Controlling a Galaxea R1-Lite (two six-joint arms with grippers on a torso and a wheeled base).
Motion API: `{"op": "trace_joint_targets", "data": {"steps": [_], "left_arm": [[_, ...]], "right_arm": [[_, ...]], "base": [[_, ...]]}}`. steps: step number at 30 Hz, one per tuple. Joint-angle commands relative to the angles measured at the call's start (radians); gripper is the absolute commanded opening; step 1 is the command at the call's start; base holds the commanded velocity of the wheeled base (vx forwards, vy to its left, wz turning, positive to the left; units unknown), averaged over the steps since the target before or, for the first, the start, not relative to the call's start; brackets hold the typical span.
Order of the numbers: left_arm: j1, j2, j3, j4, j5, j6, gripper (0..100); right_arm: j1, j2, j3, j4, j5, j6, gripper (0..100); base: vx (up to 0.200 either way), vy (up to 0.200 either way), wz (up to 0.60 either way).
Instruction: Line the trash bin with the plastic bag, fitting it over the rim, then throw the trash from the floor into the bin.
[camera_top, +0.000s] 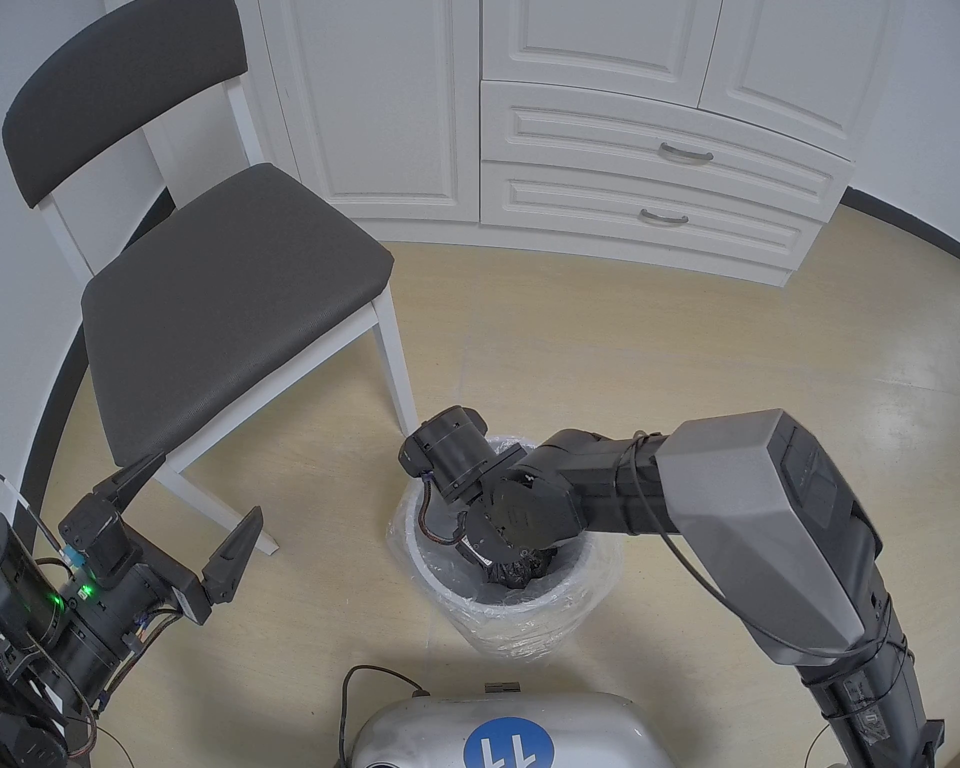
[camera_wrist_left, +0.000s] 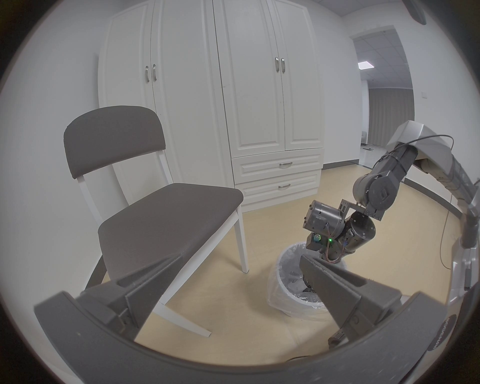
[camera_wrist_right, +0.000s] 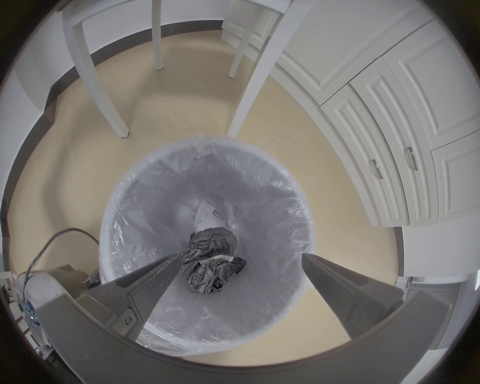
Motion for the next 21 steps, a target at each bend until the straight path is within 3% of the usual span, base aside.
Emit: {"op": "trace_joint_targets", "data": {"steps": [1,10,16,21], "left_arm": [[0.000,0.000,0.016,-0.001,0.001,0.000,100],[-0.005,0.000,0.016,0.001,0.001,0.000,100],[-0.006,-0.002,0.018,0.001,0.001,0.000,100],[-0.006,-0.002,0.018,0.001,0.001,0.000,100]], "right_arm": [[-0.001,-0.057,0.042,0.000,-0.001,0.007,100],[-0.002,-0.223,0.258,-0.017,-0.012,0.050,100],[-0.010,-0.343,0.473,-0.176,-0.012,0.065,100],[-0.033,-0.448,0.714,-0.395,-0.015,0.065,100]], "base": [[0.000,0.000,0.00],[0.000,0.000,0.00],[0.000,0.000,0.00],[0.000,0.000,0.00]]}}
